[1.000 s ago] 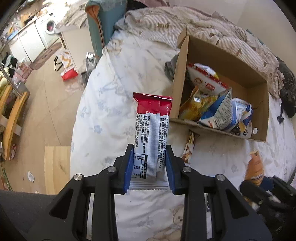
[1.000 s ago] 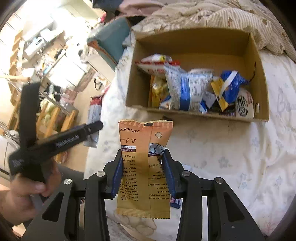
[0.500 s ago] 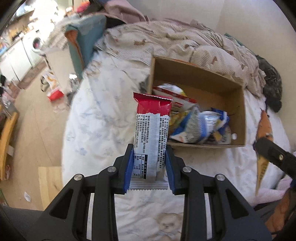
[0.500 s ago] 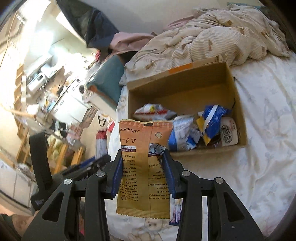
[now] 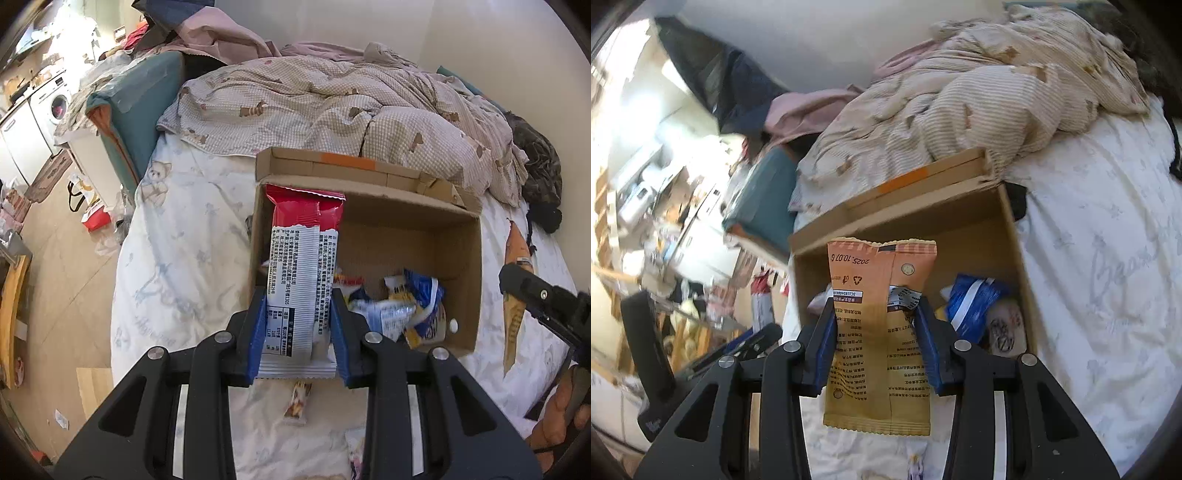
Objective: Organize snacks
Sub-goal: 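Carry the red bar and orange bag over the box with both grippers, then open both grippers to drop the red bar and orange bag into the box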
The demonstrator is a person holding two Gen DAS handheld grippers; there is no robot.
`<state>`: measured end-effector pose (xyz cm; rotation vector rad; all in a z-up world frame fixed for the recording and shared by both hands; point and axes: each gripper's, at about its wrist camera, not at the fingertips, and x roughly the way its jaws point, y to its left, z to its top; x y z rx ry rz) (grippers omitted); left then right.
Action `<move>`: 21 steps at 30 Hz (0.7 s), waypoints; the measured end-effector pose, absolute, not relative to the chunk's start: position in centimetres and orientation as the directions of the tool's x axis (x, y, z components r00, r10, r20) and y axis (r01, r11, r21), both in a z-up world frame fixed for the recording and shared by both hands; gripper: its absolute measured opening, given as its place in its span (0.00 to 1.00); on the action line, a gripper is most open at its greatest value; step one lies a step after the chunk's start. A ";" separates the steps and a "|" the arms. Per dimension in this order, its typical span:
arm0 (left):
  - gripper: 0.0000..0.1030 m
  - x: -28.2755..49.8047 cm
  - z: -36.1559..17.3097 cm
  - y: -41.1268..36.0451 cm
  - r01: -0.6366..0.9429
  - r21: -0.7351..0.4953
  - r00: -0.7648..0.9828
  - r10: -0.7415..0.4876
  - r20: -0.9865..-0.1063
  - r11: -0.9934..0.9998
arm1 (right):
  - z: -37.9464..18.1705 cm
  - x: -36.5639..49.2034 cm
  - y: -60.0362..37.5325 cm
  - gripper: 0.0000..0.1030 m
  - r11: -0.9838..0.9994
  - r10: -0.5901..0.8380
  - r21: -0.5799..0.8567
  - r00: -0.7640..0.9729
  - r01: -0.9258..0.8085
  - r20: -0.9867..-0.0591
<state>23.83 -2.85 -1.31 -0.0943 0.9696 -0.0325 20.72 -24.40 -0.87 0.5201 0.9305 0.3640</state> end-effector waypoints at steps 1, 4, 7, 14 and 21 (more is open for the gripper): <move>0.27 24.4 -1.5 -3.0 -0.015 -0.095 0.562 -0.071 -0.824 0.995 | -1.3 21.3 -24.8 0.41 0.817 0.505 0.574 0.551 -0.057 -0.664; 0.27 25.8 -2.2 -3.5 -0.009 -0.092 0.552 -0.072 -0.831 0.996 | -2.5 22.6 -25.3 0.41 0.817 0.494 0.577 0.540 -0.020 -0.681; 0.27 27.2 -3.0 -4.2 -0.003 -0.097 0.537 -0.080 -0.840 0.995 | -3.9 23.6 -25.3 0.41 0.821 0.488 0.571 0.524 -0.003 -0.698; 0.27 29.3 -4.3 -7.3 0.051 -0.086 0.509 -0.100 -0.855 0.995 | -6.6 25.3 -25.5 0.41 0.801 0.496 0.597 0.504 0.050 -0.707; 0.28 30.3 -5.8 -9.2 0.071 -0.060 0.482 -0.087 -0.872 0.996 | -8.4 25.8 -27.3 0.42 0.726 0.533 0.674 0.506 0.140 -0.679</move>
